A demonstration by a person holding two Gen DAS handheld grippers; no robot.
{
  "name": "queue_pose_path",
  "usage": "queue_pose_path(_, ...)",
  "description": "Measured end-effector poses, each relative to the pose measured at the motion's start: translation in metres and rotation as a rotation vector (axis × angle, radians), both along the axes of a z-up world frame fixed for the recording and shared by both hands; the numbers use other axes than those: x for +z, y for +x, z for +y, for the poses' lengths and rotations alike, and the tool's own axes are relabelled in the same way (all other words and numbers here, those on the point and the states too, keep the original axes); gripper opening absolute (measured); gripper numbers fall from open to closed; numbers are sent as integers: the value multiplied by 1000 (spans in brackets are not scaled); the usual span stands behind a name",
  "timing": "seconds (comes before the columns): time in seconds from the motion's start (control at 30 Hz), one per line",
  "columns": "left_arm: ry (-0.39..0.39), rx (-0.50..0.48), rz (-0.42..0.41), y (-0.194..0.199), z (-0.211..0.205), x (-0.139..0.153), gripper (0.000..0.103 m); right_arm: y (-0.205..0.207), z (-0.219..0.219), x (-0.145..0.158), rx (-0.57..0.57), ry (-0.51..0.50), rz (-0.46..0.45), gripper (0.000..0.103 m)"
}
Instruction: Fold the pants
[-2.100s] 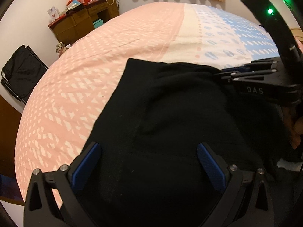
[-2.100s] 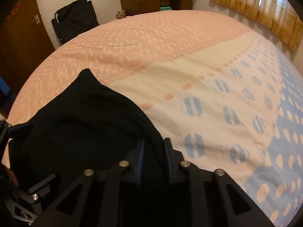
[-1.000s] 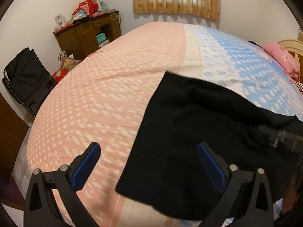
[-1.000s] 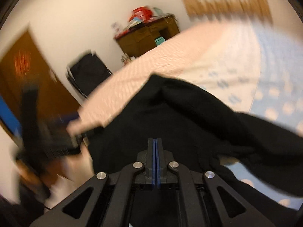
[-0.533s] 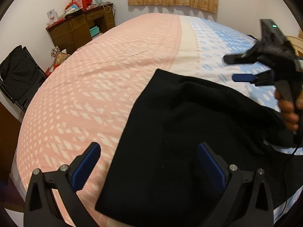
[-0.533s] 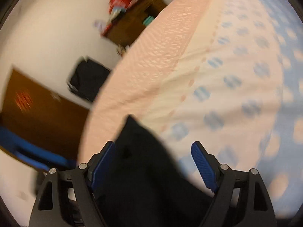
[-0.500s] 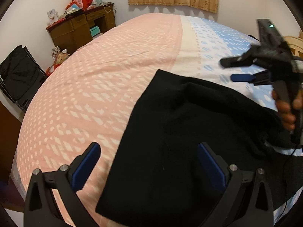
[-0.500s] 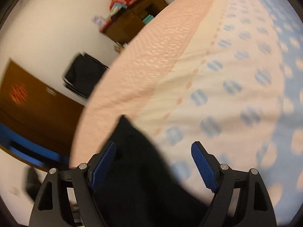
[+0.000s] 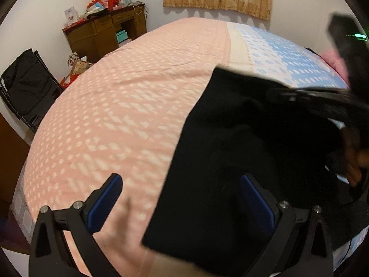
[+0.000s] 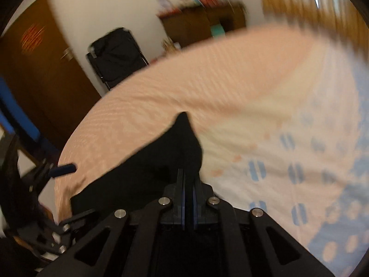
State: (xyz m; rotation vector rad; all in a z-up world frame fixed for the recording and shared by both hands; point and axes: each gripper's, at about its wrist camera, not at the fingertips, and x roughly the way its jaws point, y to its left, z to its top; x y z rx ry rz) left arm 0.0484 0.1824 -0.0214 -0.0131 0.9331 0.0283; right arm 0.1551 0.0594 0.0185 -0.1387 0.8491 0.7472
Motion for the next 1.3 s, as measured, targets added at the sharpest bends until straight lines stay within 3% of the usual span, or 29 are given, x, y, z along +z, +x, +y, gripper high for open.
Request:
queue_pose_path(0.1,15,18,-15,-20,16,5,103,-63,19,10,57,-96,-166,4)
queue_pose_path(0.17,21,46,-29,-34,30,10,103,-97,28,5,71,-123,-215,4)
queue_pose_path(0.4,71,156,-37,-54,63,13,103,-194,63,-43,62,-304,-435,4)
queue_pose_path(0.57,75,176,-40,-54,63,14,103,-213,75,-66,42,-357,-452,4)
queue_pose_path(0.77,105,158,-66,-57,58,20,103,-219,74,-60,38,-361,-483,4)
queue_pose_path(0.83,92,153,-67,-55,56,21,103,-221,76,-66,46,-351,-455,4)
queue_pose_path(0.93,95,138,-71,-52,48,22,103,-233,87,-80,46,-417,-558,6)
queue_pose_path(1.07,112,127,-76,-42,33,24,103,-234,81,-84,18,-362,-587,7)
queue_pose_path(1.13,108,131,-84,-36,28,26,103,-237,72,-73,26,-270,-524,8)
queue_pose_path(1.23,83,127,-88,-27,19,26,103,-232,39,-46,25,-59,-366,33)
queue_pose_path(1.27,90,121,-87,-24,13,24,103,-232,21,-36,19,19,-301,48)
queue_pose_path(1.3,99,113,-84,-22,8,21,103,-234,6,-31,7,76,-257,55)
